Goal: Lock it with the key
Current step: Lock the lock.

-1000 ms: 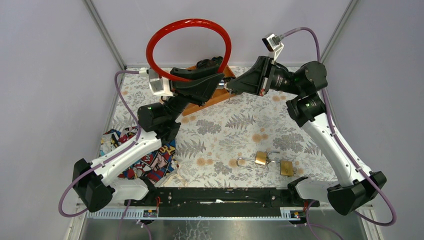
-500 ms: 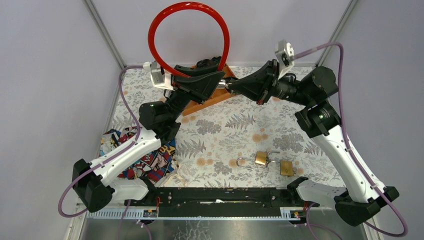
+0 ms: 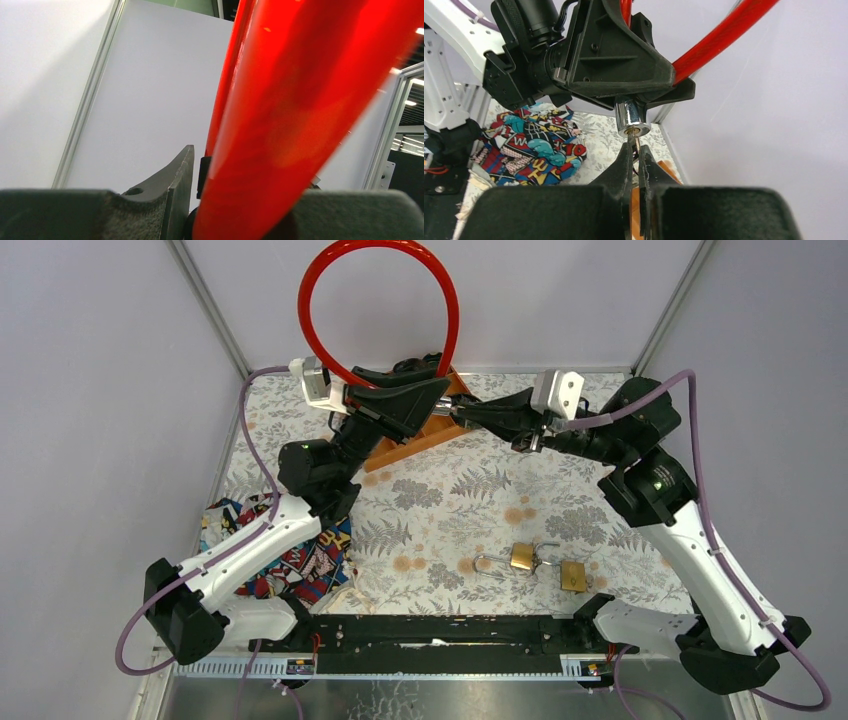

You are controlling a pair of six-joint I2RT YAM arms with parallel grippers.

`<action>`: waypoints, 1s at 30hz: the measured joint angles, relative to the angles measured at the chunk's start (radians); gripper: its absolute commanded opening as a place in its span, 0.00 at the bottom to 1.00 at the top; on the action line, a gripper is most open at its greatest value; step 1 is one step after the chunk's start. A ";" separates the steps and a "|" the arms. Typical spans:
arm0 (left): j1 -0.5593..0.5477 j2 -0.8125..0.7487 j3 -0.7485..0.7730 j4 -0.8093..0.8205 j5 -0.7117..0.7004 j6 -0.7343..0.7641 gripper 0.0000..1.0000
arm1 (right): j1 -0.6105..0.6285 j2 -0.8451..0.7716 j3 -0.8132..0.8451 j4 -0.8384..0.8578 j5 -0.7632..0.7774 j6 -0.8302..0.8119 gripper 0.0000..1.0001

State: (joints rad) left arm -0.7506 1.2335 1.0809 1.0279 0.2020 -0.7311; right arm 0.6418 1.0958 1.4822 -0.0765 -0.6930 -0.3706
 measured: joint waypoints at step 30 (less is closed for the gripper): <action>0.001 0.015 -0.020 0.012 0.058 0.076 0.00 | 0.032 0.171 0.449 -0.617 0.020 0.032 0.76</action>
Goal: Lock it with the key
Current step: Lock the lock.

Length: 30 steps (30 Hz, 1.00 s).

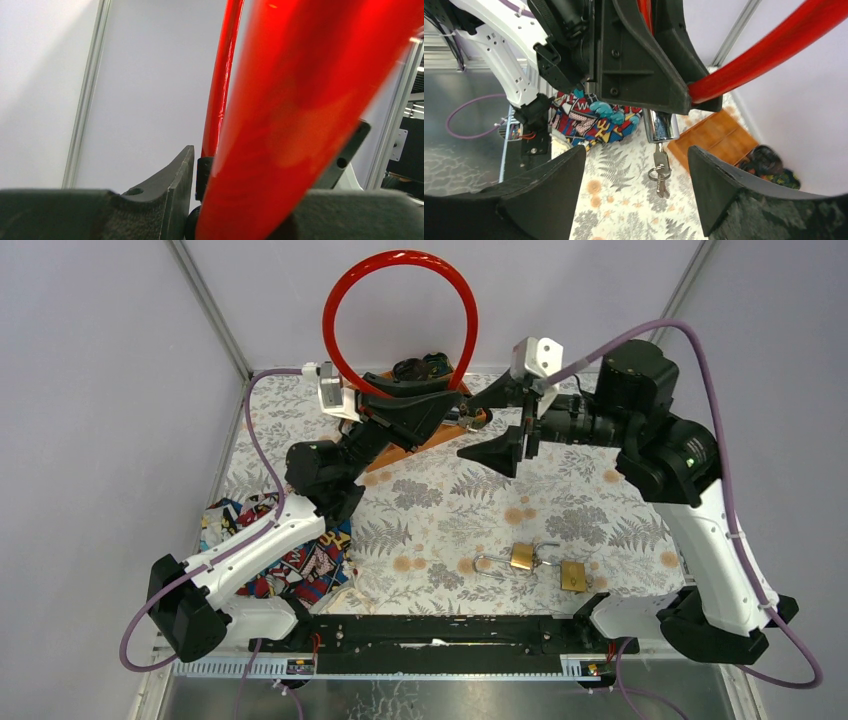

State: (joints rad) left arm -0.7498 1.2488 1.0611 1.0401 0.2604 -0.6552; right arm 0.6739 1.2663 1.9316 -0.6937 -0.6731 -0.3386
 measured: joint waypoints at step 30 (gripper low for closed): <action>0.005 -0.002 -0.014 0.018 0.079 0.012 0.00 | -0.050 0.017 -0.066 -0.019 -0.055 -0.012 0.00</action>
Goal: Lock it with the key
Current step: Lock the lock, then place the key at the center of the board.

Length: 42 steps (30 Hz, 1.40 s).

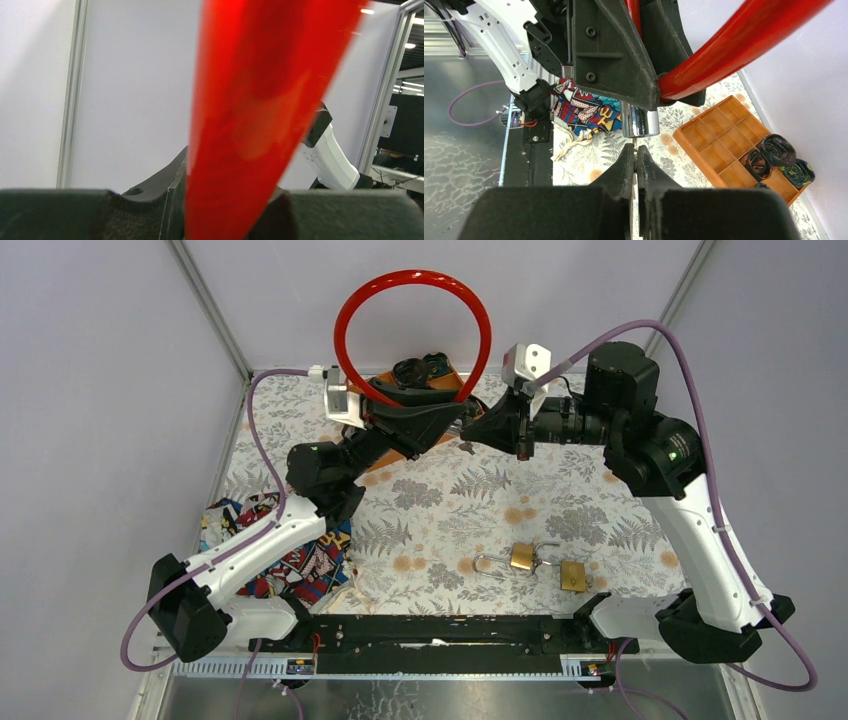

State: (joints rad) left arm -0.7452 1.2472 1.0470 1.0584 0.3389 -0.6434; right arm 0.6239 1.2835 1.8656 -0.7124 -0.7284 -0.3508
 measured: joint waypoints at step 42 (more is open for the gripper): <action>0.126 -0.096 -0.079 -0.005 0.014 0.050 0.00 | -0.737 0.563 -0.705 0.279 0.322 0.563 0.37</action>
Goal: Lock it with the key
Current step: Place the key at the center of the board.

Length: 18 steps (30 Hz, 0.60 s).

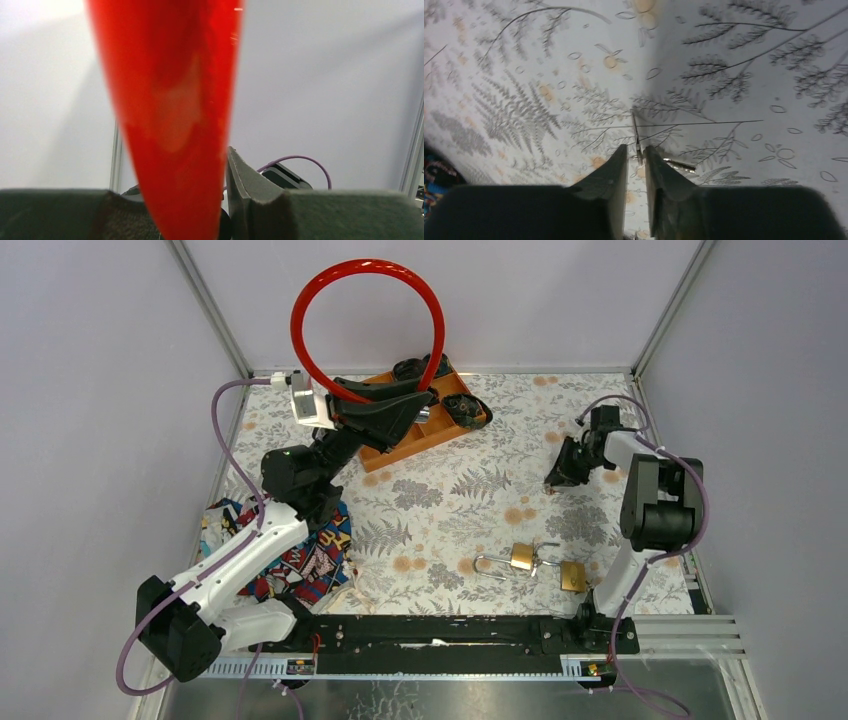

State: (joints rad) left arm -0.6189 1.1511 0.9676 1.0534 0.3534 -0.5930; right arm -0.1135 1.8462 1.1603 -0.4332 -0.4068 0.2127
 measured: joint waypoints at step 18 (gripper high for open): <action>-0.006 0.035 -0.013 0.008 0.013 0.018 0.00 | 0.153 -0.628 0.197 0.416 -0.328 0.079 1.00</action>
State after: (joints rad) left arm -0.6254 1.1866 0.9546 1.0618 0.3660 -0.5747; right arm 0.0391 1.2179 1.3571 -0.0174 -0.7345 0.2920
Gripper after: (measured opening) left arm 0.336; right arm 0.993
